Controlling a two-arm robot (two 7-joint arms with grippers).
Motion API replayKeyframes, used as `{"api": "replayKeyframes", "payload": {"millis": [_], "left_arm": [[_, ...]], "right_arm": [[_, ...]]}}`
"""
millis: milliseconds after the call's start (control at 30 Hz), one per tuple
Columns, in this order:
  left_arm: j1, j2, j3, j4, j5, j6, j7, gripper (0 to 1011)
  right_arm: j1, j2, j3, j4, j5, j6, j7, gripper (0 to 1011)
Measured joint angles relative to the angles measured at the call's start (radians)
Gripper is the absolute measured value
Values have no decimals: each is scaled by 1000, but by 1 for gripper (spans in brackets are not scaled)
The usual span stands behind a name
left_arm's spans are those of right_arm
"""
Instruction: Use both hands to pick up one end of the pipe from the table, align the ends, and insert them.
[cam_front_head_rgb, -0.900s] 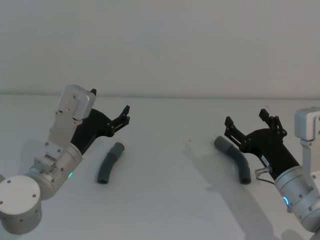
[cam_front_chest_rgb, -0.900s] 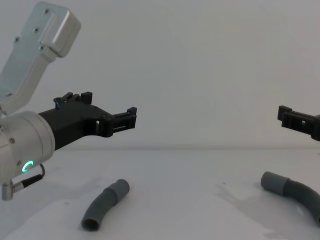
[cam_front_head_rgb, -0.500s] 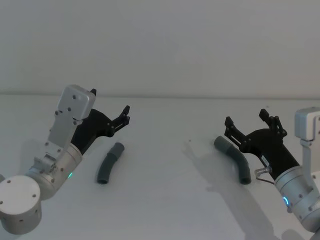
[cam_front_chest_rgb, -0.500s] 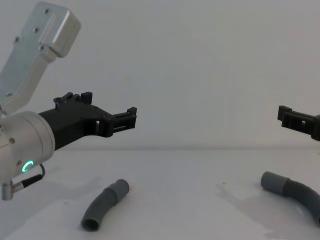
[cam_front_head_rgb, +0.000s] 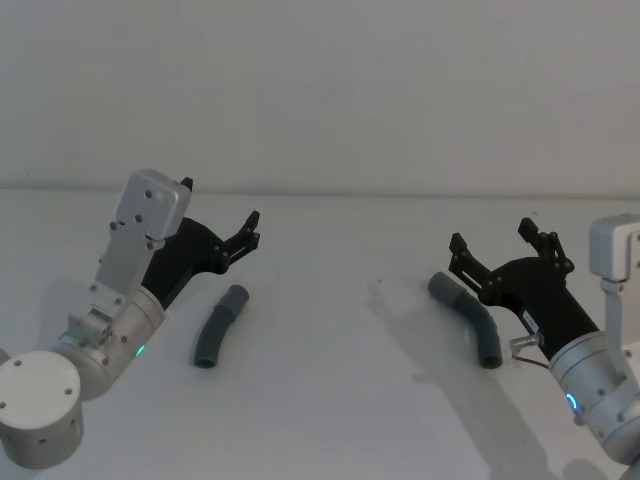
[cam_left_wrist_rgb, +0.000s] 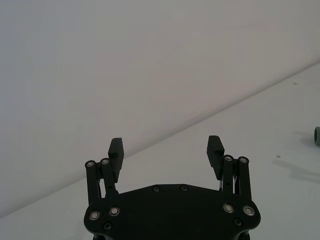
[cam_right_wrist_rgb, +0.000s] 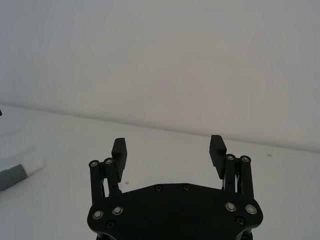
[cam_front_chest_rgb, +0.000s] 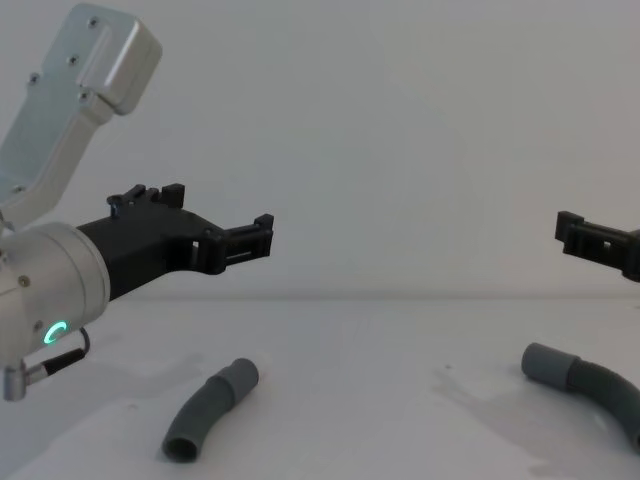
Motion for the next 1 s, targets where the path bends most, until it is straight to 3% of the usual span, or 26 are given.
{"api": "replayKeyframes", "payload": {"millis": [1000], "left_arm": [[0, 0, 0, 0, 0, 0, 0, 1001]], "right_arm": [[0, 0, 0, 0, 0, 0, 0, 1002]]}}
